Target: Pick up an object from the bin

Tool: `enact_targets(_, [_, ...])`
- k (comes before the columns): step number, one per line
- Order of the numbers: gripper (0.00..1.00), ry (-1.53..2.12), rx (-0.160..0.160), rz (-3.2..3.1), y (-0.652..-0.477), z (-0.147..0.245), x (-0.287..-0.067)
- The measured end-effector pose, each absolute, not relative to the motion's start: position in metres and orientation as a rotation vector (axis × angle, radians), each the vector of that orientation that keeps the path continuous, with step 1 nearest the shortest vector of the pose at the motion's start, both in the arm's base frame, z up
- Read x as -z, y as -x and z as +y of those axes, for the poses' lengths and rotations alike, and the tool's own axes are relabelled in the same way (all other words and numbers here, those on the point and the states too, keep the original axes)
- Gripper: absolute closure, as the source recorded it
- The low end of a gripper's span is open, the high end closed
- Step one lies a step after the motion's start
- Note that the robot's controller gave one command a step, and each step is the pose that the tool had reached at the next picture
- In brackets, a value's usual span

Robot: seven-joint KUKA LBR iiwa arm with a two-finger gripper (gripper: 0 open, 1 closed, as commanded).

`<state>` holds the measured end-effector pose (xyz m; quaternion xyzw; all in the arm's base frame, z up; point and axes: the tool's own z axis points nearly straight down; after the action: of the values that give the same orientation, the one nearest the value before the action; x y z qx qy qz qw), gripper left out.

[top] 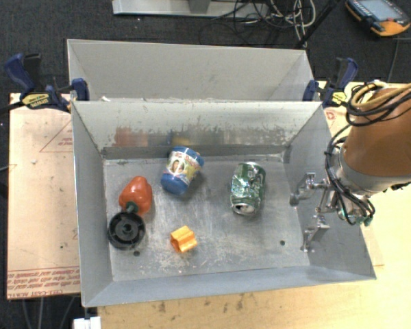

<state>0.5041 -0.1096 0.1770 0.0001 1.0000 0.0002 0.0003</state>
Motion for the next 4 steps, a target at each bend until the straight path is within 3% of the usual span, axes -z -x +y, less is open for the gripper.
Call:
enact_targets(1, [0.0, 0.013, 0.003, 3.134, -0.53, -0.072, -0.14])
enact_targets(2, [0.0, 0.19, -0.005, 3.143, -0.543, -0.05, -0.155])
enact_targets(3, [0.0, 0.414, 0.0, 3.11, -0.559, -0.045, -0.186])
enact_targets(4, [1.0, 0.766, 0.001, 3.033, -0.654, -0.019, -0.126])
